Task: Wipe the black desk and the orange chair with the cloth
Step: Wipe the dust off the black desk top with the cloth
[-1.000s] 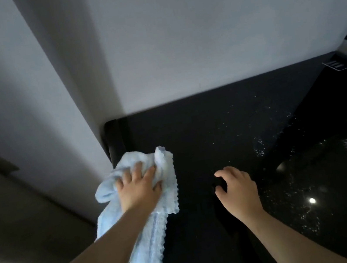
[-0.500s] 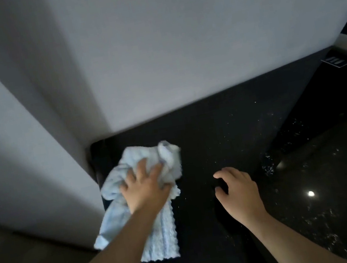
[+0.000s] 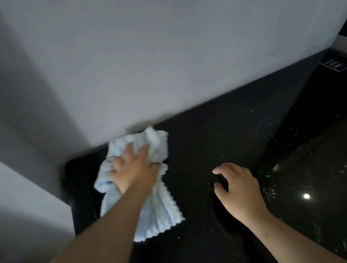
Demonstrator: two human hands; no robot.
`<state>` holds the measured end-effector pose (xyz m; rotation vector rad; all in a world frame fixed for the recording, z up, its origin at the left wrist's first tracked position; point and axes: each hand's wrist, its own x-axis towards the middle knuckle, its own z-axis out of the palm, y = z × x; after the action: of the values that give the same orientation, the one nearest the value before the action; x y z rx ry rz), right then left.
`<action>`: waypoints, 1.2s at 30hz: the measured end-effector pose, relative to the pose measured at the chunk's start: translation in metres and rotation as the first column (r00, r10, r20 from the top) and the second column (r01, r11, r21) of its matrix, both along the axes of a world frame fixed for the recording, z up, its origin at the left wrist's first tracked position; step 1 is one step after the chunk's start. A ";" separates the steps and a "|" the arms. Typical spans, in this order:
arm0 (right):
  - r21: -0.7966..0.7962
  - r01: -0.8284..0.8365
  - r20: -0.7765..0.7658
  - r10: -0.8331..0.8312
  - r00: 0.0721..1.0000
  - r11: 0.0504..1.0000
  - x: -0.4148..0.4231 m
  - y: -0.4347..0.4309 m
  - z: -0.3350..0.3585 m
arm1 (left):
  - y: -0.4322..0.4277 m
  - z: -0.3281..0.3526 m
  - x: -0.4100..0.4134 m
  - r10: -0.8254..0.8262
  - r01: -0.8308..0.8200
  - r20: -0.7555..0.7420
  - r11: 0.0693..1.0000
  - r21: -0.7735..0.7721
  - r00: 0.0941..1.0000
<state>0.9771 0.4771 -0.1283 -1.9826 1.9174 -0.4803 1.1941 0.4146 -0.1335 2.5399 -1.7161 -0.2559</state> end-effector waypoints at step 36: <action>0.083 -0.109 0.959 -0.049 0.280 0.991 0.006 0.091 0.077 | 0.131 0.095 -0.079 -0.287 0.138 -0.932 0.955 -0.261 0.222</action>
<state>0.9833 0.5684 -0.0514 -1.0626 1.0108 -1.1772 1.1152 0.5453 -0.0385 1.2992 -1.3436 -1.3575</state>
